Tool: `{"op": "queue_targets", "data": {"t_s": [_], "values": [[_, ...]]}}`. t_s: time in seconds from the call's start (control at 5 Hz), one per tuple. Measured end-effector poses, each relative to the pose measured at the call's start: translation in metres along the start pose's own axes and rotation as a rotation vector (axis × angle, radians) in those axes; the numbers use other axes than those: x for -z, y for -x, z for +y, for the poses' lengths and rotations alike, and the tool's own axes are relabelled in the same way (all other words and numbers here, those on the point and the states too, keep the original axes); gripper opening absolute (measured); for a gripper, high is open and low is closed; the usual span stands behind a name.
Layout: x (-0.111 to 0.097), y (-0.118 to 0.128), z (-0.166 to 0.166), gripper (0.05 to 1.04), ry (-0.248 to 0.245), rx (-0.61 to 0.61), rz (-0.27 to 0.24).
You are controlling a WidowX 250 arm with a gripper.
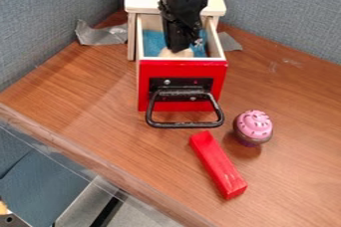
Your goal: Take the egg out of the drawer and put it on the left side of the drawer
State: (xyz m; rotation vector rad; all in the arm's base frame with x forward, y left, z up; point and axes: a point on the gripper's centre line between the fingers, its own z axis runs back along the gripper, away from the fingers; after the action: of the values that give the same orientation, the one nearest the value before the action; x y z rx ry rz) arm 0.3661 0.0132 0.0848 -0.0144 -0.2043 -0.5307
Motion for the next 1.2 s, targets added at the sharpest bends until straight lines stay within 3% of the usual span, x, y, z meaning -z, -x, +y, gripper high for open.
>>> {"op": "queue_targets", "data": {"t_s": [0.4,0.6,1.2], "values": [[0.008,0.0,0.003,0.886,0.008,-0.013,0.017],[0.011,0.001,0.004,1.016,0.01,-0.018,0.025],[0.025,0.004,0.004,0.957,0.025,-0.04,0.061]]}}
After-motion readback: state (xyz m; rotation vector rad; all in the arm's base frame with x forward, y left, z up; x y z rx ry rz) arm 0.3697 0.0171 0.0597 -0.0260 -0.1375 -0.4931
